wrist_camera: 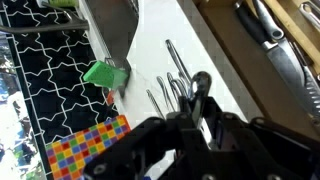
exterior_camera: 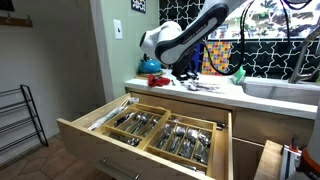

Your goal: Remove a diner knife from the kitchen drawer

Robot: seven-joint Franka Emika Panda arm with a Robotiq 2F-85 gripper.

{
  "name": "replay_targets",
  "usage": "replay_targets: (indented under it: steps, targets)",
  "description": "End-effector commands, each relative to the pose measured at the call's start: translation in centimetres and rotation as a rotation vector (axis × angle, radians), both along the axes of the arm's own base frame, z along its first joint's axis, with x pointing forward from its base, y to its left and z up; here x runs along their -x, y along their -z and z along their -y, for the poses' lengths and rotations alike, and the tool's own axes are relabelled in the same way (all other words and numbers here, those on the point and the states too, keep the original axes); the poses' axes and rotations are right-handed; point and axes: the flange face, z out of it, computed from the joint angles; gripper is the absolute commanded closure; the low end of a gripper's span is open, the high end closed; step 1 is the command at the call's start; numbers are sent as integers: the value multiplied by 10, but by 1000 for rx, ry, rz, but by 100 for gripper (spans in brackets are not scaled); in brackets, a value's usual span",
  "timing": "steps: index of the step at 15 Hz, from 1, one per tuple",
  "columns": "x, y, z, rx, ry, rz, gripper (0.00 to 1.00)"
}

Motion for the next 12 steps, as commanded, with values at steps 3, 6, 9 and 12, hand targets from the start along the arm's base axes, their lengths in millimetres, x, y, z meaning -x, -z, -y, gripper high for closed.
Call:
replay_targets:
  steps: [3,6,9,12]
  targets:
    - [0,-1,-5,-1,-7,2,79]
    - [0,-2,-6,-1,-8,2,79]
    - [-12,1,2,19,21,16,90]
    - [-28,8,9,32,49,24,91]
